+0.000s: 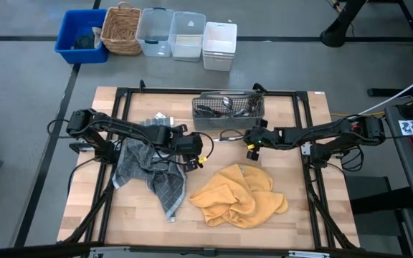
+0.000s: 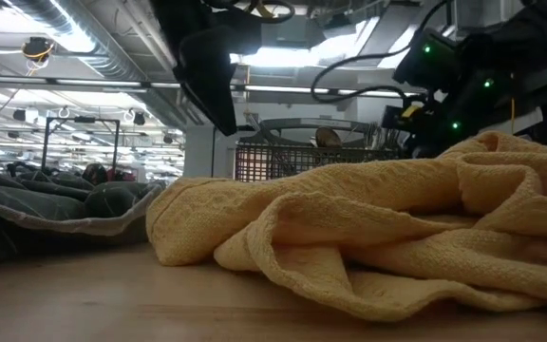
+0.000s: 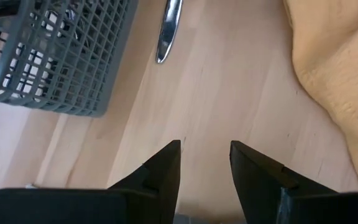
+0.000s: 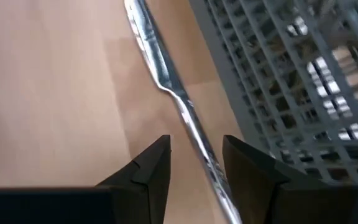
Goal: Sort silverware
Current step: Put the silver knife into the gray utensil holder
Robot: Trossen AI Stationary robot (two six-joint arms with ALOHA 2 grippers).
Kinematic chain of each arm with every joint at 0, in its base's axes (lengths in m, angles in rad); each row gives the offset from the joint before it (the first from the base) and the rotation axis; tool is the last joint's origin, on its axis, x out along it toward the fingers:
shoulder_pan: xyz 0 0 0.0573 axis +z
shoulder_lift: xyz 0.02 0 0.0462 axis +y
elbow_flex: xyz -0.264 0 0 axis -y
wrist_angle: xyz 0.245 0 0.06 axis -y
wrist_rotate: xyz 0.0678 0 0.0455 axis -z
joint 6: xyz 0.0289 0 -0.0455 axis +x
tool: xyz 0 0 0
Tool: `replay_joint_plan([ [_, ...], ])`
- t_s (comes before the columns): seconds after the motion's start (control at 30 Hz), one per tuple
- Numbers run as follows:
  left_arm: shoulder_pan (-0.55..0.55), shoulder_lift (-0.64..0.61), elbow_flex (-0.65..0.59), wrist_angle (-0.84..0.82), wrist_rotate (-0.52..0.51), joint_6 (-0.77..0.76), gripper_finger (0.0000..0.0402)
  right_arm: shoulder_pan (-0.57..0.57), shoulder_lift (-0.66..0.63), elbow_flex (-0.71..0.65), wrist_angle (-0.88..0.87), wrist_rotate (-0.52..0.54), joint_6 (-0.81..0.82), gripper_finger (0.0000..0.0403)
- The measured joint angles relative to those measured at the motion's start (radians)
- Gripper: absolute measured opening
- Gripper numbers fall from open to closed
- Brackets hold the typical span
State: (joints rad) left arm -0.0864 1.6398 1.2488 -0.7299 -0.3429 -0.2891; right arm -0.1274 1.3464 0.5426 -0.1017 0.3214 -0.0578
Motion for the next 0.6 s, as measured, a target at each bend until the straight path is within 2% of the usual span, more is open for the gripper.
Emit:
replay_joint_plan([
  [0.33,0.0,0.0,0.0,0.043,0.0,-0.003,0.0127,-0.099,0.0,-0.039,0.076,-0.071,-0.003,0.0149],
  [0.6,0.0,0.0,0.0,0.043,0.0,-0.002,0.0127,-0.109,0.0,-0.056,0.1,-0.108,-0.09,0.0149],
])
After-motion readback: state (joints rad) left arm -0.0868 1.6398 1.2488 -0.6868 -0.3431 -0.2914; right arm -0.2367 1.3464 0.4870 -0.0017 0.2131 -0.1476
